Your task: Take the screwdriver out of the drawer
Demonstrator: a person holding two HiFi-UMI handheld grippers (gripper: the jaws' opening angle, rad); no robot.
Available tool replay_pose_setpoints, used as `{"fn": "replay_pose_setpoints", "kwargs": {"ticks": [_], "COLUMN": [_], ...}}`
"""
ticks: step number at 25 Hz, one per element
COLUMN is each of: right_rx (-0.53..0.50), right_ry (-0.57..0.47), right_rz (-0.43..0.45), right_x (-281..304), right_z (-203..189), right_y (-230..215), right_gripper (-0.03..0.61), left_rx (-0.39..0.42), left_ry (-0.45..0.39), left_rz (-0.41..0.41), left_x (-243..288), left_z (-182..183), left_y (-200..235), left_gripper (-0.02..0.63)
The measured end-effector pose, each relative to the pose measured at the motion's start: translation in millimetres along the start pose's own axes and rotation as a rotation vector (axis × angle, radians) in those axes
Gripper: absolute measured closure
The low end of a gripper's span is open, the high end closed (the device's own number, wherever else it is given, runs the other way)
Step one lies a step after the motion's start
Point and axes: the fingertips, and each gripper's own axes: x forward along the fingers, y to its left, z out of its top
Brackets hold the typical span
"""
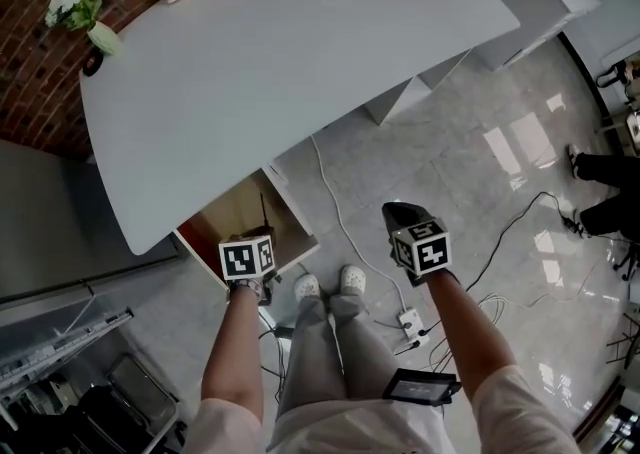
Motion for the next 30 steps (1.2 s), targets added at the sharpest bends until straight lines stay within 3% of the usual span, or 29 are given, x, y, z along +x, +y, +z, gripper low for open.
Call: {"fn": "replay_pose_setpoints", "kwargs": {"ticks": [10, 22, 30], "right_rx": [0.052, -0.095, -0.211], "right_ry": [-0.135, -0.234, -0.396], "right_rz": [0.095, 0.053, 0.014], "right_x": [-73.0, -145.5, -213.7], "right_z": [48.8, 99.9, 152.3], "right_y": [18.6, 28.2, 47.3], "right_gripper": [0.558, 0.56, 0.56], "left_rx": [0.02, 0.089, 0.14], "left_ry": [-0.123, -0.216, -0.346], "left_rz": [-0.017, -0.023, -0.041], "left_x": [-78.6, -144.3, -206.5], "left_z": [25.0, 51.8, 75.3], "left_y": [-33.2, -55.9, -74.3], "left_gripper": [0.554, 0.554, 0.552]}}
